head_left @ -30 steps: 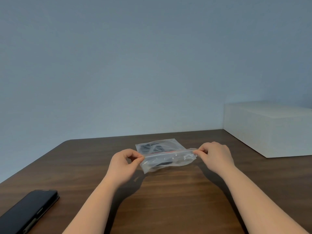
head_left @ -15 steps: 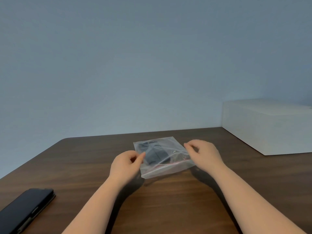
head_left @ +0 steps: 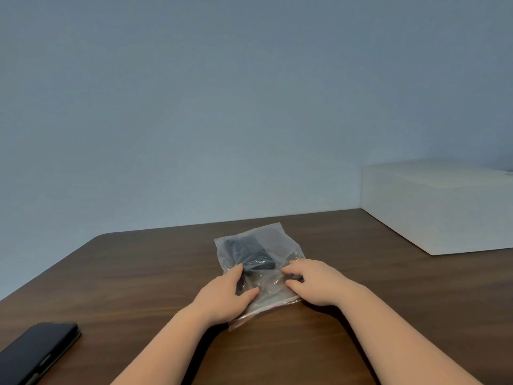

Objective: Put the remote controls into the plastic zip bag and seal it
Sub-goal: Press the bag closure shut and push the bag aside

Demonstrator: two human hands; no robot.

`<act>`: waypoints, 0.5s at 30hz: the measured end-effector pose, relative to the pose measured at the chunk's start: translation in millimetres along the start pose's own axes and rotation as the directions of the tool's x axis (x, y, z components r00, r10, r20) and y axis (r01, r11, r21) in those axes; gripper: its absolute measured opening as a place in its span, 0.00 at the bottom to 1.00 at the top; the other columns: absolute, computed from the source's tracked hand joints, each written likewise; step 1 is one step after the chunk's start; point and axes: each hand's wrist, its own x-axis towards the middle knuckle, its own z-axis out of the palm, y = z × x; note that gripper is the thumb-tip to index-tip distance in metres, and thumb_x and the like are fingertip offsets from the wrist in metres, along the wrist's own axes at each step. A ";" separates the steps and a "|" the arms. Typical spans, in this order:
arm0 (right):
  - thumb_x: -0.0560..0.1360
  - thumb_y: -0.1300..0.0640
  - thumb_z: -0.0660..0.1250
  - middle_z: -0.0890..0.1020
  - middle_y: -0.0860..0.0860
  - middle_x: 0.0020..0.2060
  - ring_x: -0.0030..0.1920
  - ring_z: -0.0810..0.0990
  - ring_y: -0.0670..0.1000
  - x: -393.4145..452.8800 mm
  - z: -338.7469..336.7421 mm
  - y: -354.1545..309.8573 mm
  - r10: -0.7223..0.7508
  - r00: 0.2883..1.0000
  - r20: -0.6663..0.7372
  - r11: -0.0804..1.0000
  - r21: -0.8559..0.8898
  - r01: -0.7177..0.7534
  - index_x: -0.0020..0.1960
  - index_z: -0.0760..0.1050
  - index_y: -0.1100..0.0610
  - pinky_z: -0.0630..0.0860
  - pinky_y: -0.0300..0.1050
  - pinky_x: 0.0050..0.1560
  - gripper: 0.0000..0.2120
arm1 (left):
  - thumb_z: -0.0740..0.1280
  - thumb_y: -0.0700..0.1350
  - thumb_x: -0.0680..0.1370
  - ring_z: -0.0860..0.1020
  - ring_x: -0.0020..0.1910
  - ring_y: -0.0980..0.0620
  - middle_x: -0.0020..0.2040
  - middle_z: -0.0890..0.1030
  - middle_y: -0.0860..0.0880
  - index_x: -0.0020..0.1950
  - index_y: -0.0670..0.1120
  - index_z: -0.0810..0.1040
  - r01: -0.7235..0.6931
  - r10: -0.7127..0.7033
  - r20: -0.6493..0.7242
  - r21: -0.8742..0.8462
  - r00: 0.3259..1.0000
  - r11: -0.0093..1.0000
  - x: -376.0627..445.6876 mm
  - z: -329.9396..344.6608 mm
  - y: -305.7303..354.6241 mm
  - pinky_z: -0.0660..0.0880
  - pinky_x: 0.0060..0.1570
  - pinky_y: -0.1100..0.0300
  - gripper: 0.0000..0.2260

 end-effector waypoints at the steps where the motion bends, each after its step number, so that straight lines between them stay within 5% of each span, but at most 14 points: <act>1: 0.79 0.50 0.57 0.72 0.50 0.69 0.67 0.71 0.53 0.0 -0.5 1.9 0.005 1.000 -0.002 1.000 -0.007 -0.005 0.68 0.70 0.48 0.70 0.51 0.66 0.18 | 0.59 0.61 0.75 0.68 0.68 0.48 0.72 0.67 0.50 0.74 0.51 0.53 -0.001 0.001 0.007 0.007 1.000 1.000 2.8 -0.1 2.0 0.67 0.65 0.55 0.31; 7: 0.79 0.52 0.54 0.77 0.52 0.62 0.61 0.74 0.54 3.9 -1.0 21.3 0.076 0.996 -0.035 0.996 -0.033 -0.077 0.61 0.74 0.51 0.68 0.54 0.65 0.15 | 0.56 0.57 0.78 0.63 0.71 0.45 0.72 0.67 0.47 0.75 0.50 0.50 -0.048 0.046 0.053 0.039 0.998 0.998 21.4 1.1 24.2 0.55 0.72 0.54 0.29; 15: 0.81 0.50 0.49 0.71 0.50 0.70 0.69 0.68 0.52 8.2 -8.2 62.7 0.117 0.990 -0.074 0.990 -0.066 -0.122 0.69 0.68 0.49 0.54 0.56 0.74 0.19 | 0.56 0.55 0.78 0.64 0.70 0.44 0.73 0.66 0.47 0.72 0.49 0.56 -0.128 0.127 0.078 0.008 0.989 0.992 58.5 11.2 52.0 0.53 0.72 0.53 0.24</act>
